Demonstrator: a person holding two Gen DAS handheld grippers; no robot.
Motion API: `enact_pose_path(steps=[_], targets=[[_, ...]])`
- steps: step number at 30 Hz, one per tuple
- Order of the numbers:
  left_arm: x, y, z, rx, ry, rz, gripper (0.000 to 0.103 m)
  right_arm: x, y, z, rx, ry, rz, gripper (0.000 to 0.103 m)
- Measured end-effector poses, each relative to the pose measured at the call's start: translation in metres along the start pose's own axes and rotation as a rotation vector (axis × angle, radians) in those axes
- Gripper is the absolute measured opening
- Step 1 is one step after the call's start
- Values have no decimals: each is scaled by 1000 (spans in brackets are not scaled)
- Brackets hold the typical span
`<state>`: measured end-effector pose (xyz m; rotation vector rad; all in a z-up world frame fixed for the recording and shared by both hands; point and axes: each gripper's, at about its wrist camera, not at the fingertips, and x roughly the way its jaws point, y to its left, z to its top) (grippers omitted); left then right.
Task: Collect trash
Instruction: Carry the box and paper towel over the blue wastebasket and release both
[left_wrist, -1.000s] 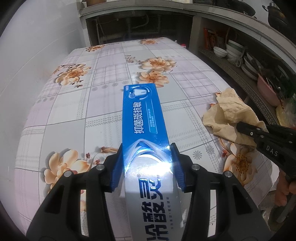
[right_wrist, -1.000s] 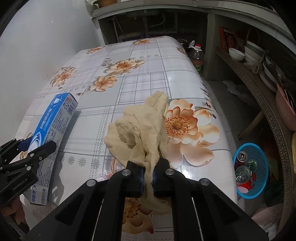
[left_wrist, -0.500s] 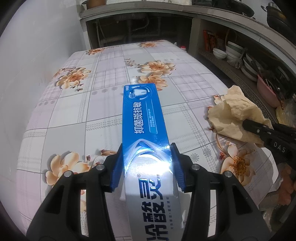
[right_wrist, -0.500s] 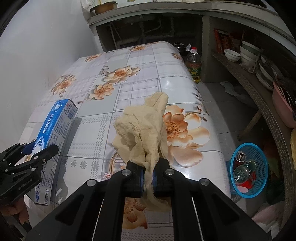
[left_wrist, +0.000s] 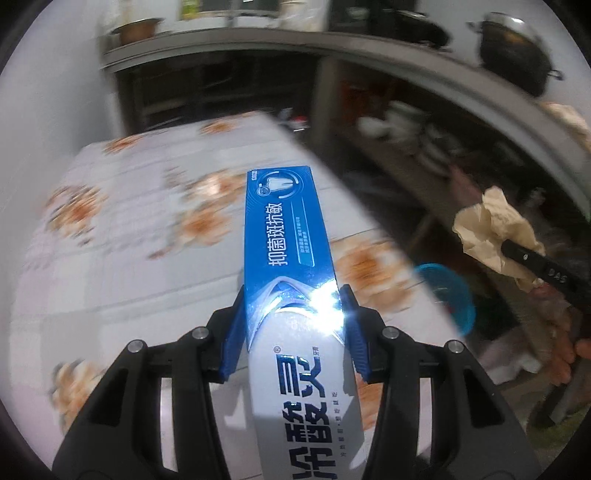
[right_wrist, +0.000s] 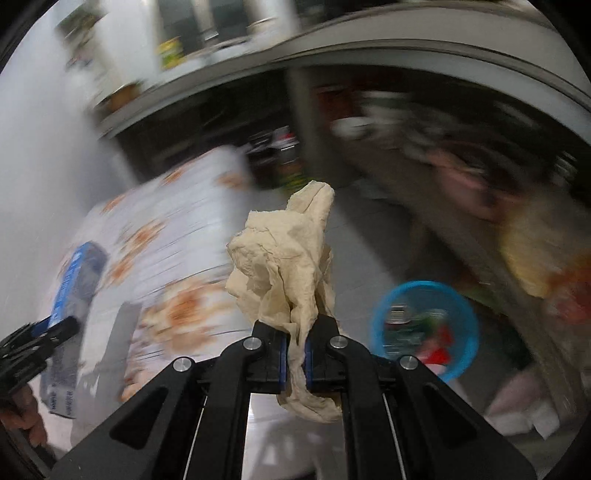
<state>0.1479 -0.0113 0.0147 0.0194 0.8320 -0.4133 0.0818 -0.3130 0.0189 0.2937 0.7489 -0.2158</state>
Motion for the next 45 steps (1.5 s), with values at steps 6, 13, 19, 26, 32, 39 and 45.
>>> enact_pose_path(steps=[6,13,19,26,32,39,45], targets=[[27,-74,27,82,62,-207,46,-10,-101,-18,198,5,-124,7],[85,-152,37,149,223,-326,46,34,-174,-65,373,119,-165,7],[124,-192,35,185,309,-342,46,115,-212,-96,495,245,-164,7],[177,-230,38,190,439,-348,46,216,-251,-120,606,343,-193,11],[223,-271,31,240,534,-344,46,263,-281,-143,735,364,-139,39],[272,-329,15,326,629,-365,46,242,-292,-161,784,257,-88,55],[314,-384,-11,416,699,-363,47,189,-304,-183,867,186,-95,55]])
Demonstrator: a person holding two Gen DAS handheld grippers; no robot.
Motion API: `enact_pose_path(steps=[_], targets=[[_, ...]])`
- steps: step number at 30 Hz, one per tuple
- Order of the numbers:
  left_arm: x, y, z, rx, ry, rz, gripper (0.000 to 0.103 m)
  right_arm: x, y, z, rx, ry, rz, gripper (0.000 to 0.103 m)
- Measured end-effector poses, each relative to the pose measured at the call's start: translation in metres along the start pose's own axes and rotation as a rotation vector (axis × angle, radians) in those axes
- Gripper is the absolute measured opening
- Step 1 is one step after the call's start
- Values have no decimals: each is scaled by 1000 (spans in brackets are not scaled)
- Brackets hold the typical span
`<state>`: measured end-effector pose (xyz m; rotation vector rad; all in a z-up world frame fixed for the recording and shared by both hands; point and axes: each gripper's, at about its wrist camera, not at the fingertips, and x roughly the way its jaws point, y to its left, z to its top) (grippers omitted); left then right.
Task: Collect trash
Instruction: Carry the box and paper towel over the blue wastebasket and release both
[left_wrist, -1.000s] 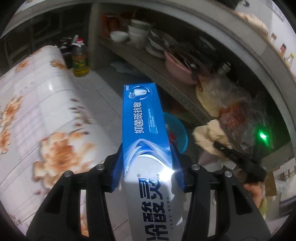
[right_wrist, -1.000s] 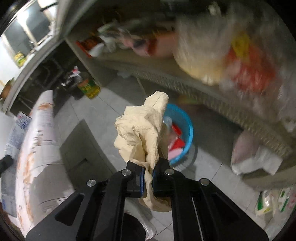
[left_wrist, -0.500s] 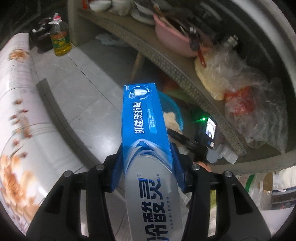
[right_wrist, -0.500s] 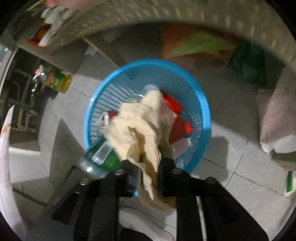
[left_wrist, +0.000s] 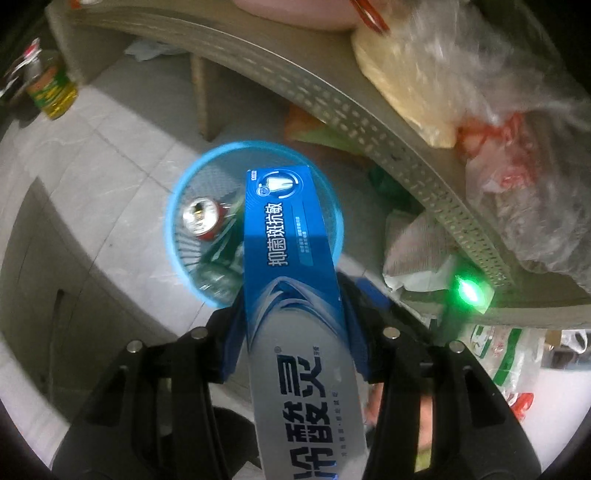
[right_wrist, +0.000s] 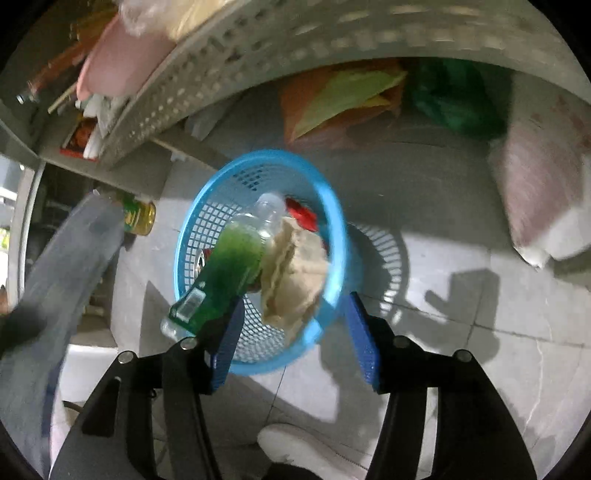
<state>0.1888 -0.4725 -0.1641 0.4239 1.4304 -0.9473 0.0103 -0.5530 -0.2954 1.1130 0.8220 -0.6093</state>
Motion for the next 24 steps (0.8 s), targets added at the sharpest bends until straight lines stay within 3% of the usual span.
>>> enact_pose_path(steps=[2,3,4,6,10,18,23,24], targets=[[19,-9,12,22,12,8,51,-10,-8,-10,7,8,-7,55],[28,-12,17,29,15,32,70,-13,-9,-15,4,19,-16,55],[36,-13,20,33,10,61,79,-16,-11,-21,-10,36,-27,55],[45,-12,23,29,2,89,79,-19,-14,-29,-30,48,-39,55],[31,3,18,-66,-5,12,79,-27,-13,-40,-71,50,-55,55],[-78,14,-14,-9,-170,7,79,-55,1,-52,-136,17,-54,55],[-164,20,-81,41,-325,37,83,-98,38,-64,-301,-58,-63,56],[-178,21,-97,43,-360,50,84,-109,47,-69,-344,-74,-63,63]])
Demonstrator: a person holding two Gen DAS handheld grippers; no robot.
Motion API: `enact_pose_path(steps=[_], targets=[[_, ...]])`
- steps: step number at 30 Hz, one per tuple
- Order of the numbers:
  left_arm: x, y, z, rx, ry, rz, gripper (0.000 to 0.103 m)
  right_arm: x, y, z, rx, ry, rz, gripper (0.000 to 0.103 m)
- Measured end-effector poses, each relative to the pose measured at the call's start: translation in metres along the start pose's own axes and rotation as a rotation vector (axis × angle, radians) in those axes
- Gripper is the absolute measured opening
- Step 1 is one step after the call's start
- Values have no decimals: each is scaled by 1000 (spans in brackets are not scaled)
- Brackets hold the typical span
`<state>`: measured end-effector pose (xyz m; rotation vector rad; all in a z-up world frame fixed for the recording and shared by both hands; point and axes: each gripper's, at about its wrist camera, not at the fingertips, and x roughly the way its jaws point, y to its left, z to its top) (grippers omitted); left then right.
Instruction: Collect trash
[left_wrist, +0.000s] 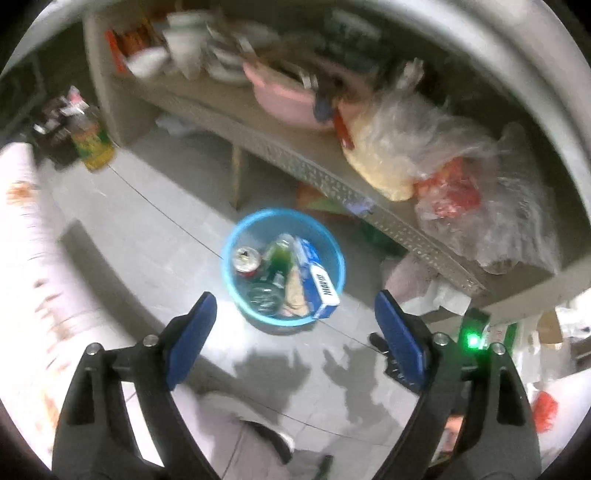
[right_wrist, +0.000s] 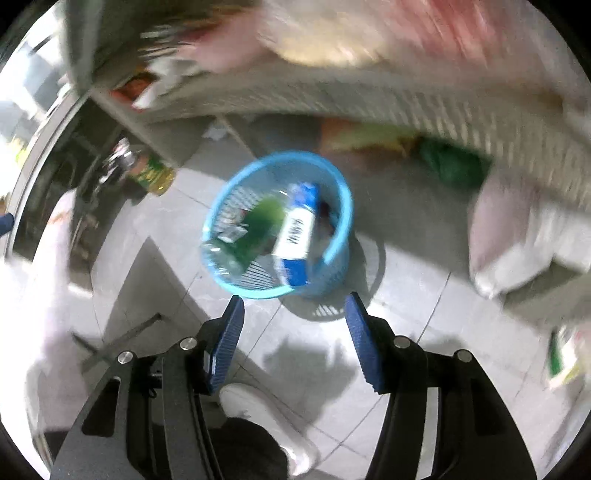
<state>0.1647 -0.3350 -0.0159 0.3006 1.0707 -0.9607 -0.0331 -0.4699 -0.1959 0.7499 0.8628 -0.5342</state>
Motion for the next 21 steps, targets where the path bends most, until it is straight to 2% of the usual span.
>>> enact_pose_path(steps=[3,5,9,15,21], targets=[[-48,6,-38,-35,-91,23,90,-41,34,-6,-141,-78,10,76],[-72,11,-66,-97,-149,58,92,-73,61,-13,-250,-144,15,82],[-102,28,-115,-225,-234,168,93,-118,100,-27,-392,-234,35,94],[-140,31,-170,-334,-322,277,94,-159,148,-50,-528,-281,23,97],[-169,23,-209,-365,-367,466,94,-182,175,-72,-587,-316,-4,97]])
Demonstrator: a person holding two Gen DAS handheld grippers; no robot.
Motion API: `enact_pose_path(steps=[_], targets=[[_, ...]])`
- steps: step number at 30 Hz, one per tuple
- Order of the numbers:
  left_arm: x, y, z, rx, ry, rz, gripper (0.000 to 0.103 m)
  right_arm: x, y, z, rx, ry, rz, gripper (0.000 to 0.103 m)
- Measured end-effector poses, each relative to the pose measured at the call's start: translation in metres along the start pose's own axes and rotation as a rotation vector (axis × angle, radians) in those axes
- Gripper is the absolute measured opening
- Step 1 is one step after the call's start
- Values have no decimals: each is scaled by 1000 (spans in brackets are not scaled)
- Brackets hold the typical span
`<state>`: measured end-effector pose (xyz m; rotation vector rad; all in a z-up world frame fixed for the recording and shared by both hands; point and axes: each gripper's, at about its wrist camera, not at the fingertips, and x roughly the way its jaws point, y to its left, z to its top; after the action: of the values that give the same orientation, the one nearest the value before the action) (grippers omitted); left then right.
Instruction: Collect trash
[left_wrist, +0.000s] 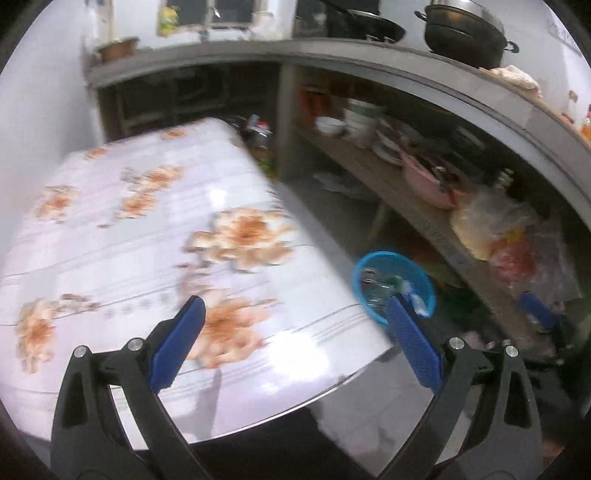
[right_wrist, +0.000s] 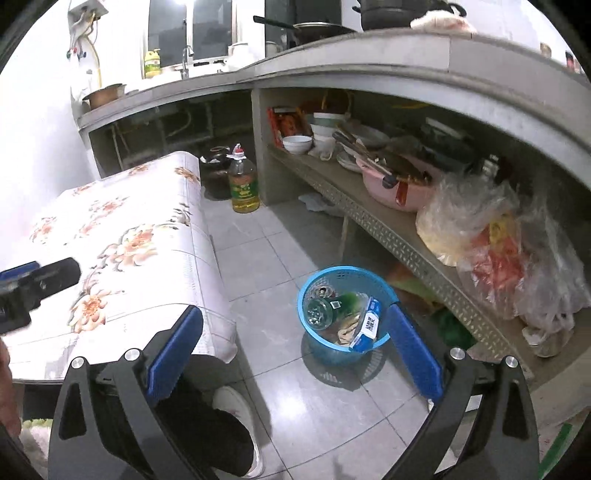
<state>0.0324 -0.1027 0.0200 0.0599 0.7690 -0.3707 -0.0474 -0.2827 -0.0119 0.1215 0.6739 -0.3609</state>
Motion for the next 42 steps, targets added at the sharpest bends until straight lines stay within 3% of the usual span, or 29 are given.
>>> enact_pose_path(steps=[3,8,15,20,42], targets=[[-14,8,-7,-16,-53,91,94,-7,14,1,-29,6,-34,97],[-12,17,-15,-104,30,163,94,-22,29,0,-56,-46,-58,97],[-14,16,-32,-45,63,226,94,-20,27,1,-59,-5,-111,97],[-23,21,-37,-20,11,291,94,-15,20,-2,-19,35,-112,97],[-18,23,-36,-31,57,304,94,-5,14,-5,-14,62,-129,97]])
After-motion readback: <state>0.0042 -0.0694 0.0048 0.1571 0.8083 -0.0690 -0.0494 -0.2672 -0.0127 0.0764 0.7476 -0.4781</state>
